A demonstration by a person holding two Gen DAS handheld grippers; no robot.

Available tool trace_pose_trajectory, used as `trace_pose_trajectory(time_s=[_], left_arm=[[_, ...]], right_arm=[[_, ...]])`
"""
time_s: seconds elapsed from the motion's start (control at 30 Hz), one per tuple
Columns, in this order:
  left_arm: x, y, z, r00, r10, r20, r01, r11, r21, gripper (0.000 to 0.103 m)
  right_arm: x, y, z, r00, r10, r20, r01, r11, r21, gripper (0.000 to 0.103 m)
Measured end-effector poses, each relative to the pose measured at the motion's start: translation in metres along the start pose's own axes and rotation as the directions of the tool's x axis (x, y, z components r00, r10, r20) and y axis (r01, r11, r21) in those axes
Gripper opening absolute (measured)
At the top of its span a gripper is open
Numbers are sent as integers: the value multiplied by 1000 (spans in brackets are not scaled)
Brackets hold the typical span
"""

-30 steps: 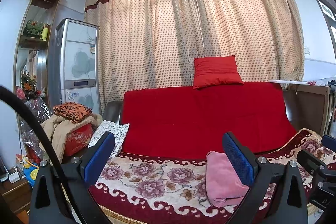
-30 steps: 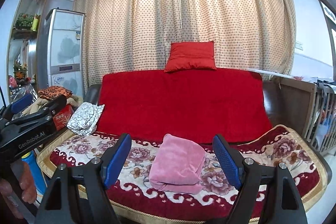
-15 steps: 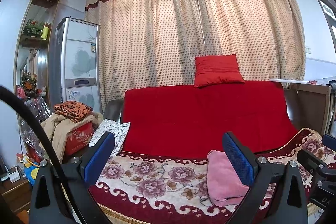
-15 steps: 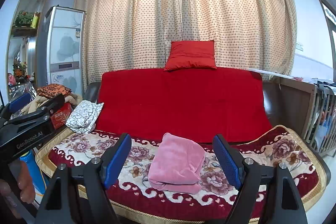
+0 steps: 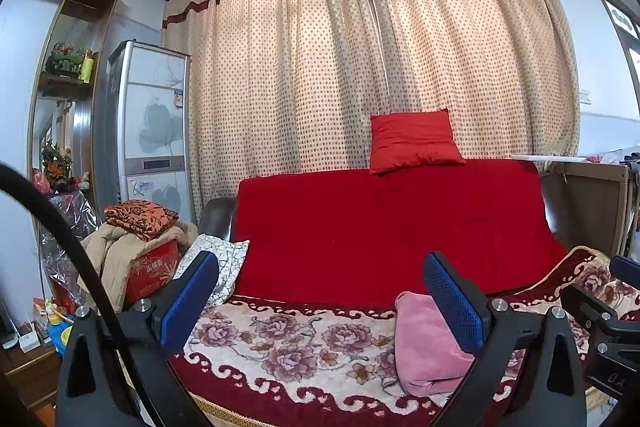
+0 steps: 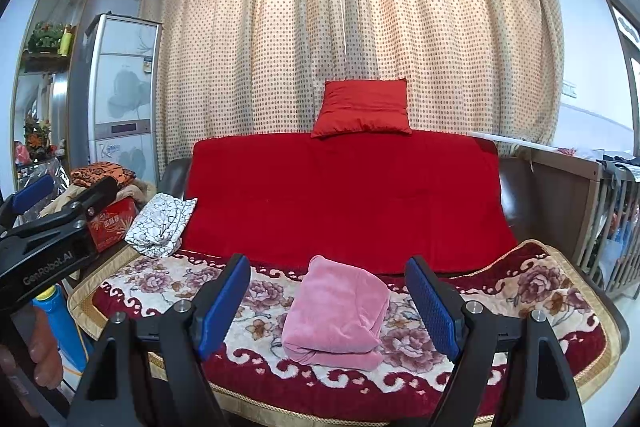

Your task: Fold large clothes

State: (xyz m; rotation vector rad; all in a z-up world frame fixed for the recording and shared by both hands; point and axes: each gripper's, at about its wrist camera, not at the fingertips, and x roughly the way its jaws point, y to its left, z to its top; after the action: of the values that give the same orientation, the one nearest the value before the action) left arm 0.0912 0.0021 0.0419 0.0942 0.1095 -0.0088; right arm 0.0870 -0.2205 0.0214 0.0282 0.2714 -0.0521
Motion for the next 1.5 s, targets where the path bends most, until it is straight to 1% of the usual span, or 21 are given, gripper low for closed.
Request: trace_pose_trajectory(time_s=[0.33,0.6,0.9,1.1,1.5], left_arm=[[1,-7,-3,1000,-18,-10,19,1000,24,102],[5,-8,-7,999,-24,-23,25,999,23,102],[13,-8,-14,998,-35,-57,36,999,28,102],[6,-11,-13,998,-46,-35,48,998,39,102],[19,-17,-25,996,-58,-70,61,997,47,102]], right_arm=[[2,0,-2,1000,-3,-10,3,1000,2,83],[9,2,-7,999,-5,-32,5,1000,-1,83],[19,5,-13,998,-5,-61,5,1000,-7,83],[14,4,-10,999,-17,-42,16,1000,-22,83],[36,4,-21,996,-7,-93,5,1000,-22,83]])
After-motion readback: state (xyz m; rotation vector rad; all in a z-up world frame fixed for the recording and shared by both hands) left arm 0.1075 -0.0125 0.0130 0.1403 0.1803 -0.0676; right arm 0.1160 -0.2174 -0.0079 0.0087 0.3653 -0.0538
